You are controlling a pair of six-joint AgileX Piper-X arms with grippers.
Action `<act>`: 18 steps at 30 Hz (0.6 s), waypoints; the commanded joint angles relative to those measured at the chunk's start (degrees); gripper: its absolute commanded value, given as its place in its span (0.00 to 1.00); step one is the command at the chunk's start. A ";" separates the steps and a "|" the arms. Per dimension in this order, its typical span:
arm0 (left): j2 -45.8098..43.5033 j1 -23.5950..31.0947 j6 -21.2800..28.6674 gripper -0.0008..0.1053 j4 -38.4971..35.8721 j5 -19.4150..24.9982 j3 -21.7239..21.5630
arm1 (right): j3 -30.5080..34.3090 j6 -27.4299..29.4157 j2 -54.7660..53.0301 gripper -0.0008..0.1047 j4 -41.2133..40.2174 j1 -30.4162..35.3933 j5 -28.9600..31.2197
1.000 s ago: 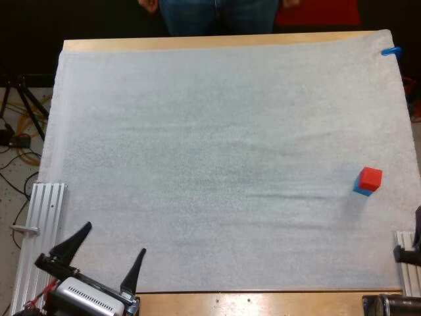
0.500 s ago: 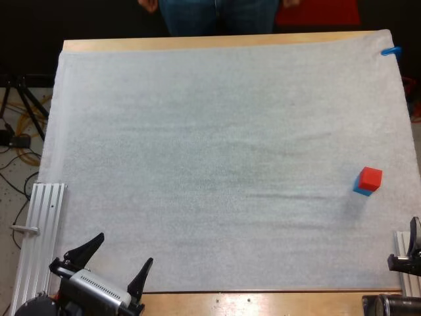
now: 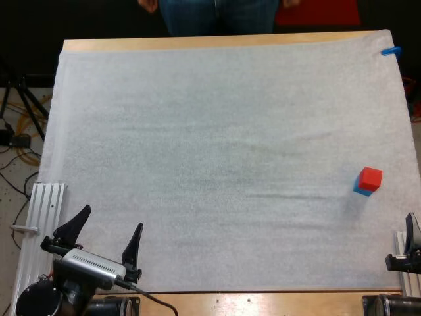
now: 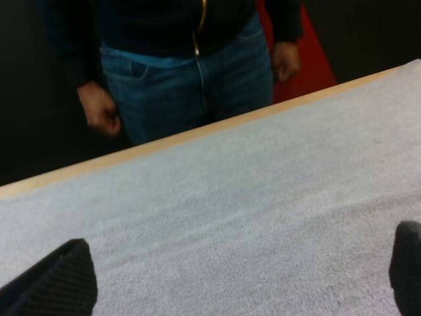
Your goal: Stack red cube on blue cube
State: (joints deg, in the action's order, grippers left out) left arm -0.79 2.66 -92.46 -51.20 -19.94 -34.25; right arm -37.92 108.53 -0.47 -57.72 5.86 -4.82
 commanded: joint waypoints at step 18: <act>-7.89 0.01 -0.93 0.83 0.91 0.48 7.54 | 8.44 -3.30 -2.32 0.49 0.89 -0.08 -0.60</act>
State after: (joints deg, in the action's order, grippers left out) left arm -0.68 2.66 -92.71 -50.32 -19.80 -26.68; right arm -29.31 105.39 -0.36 -56.79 5.86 -4.82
